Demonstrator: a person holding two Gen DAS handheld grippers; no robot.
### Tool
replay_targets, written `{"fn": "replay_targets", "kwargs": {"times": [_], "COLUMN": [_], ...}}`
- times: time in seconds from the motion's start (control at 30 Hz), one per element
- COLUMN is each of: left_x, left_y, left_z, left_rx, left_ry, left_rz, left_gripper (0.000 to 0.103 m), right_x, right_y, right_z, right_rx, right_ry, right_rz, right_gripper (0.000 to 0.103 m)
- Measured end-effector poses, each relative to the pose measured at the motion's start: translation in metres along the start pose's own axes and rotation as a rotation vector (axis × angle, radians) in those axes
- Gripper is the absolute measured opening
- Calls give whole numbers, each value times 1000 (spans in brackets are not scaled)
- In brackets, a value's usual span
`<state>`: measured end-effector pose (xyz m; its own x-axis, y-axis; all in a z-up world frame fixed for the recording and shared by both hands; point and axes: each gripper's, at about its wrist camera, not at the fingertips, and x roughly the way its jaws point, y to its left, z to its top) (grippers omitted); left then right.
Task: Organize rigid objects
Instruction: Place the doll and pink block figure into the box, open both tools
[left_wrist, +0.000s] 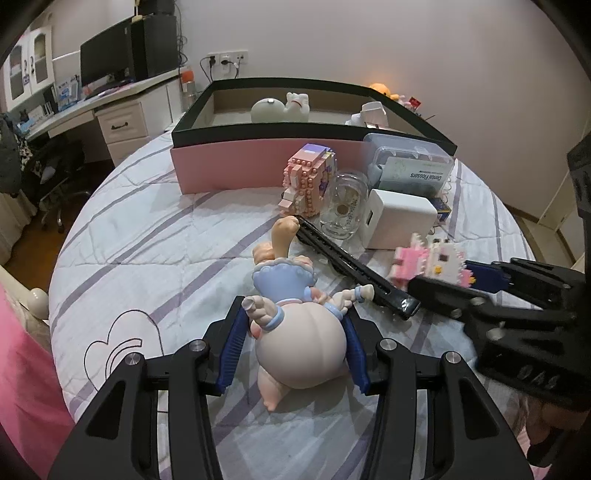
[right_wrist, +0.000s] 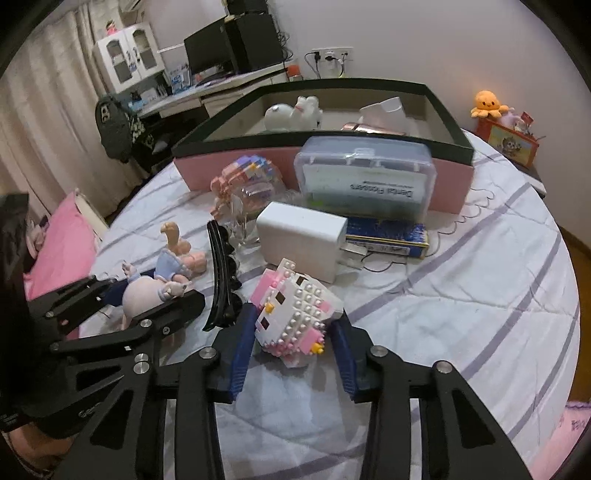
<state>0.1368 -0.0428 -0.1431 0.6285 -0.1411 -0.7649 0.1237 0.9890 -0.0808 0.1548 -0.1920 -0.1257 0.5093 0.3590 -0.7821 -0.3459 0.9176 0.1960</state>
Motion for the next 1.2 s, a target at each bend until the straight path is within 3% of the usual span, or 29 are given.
{"fn": "replay_targets", "kwargs": {"times": [0.3,0.7,0.9,1.2], "left_x": [-6,-29,-37,-36], "left_y": [8,27,37,53], "left_z": [0,25,59,137], "left_rx": [-19,-47,-47,-50], "left_ry": [-2,-68,-133,-255], "left_rz": [-16,-30,-34,-23], "left_gripper": [49,49,49,49], "right_x": [-26,-42,-53,-46], "right_y": [-6,4,0,-20], "right_z": [5,31,67,137], "right_rx": [16,-9,-39,-57], "right_ry": [-50,-109,-168,-241], "right_rz": [-15,-1,-22,-57], "right_gripper": [41,41,41,41]}}
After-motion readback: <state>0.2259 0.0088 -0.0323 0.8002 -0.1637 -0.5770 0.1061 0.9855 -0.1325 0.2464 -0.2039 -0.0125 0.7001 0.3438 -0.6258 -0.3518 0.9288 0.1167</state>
